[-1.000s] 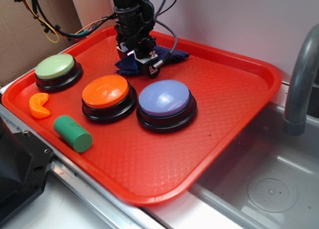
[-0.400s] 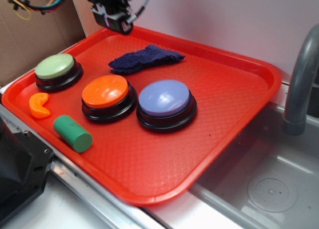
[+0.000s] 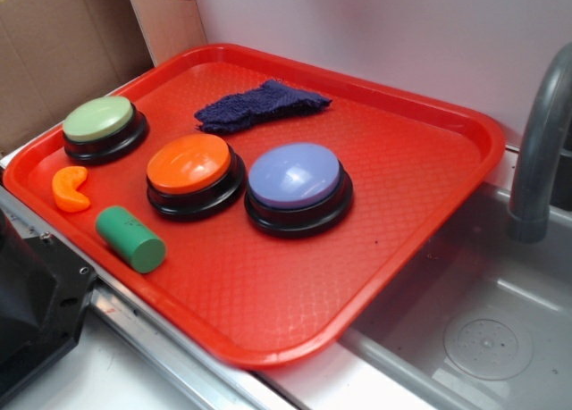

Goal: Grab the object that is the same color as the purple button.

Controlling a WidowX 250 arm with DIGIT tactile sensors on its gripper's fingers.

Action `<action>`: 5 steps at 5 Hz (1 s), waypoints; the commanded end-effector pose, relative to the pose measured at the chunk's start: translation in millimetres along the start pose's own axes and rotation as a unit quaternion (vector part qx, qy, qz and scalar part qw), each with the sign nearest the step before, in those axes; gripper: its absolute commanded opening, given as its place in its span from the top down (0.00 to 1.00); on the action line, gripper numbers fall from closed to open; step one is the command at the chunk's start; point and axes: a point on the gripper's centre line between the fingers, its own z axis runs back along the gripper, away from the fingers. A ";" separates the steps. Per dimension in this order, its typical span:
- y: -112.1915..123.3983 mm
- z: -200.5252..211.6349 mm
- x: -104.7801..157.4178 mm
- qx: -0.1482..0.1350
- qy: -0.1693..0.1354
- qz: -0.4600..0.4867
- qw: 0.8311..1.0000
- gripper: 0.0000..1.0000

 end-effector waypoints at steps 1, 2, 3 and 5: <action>11.3 -70.8 16.0 0.031 -0.005 -0.016 0.999 0.00; 4.8 -95.3 13.9 0.023 0.003 -0.029 0.999 0.00; 1.5 -106.8 12.5 0.015 0.009 -0.044 0.999 0.00; -5.0 -129.3 8.1 0.013 0.043 -0.064 0.997 0.00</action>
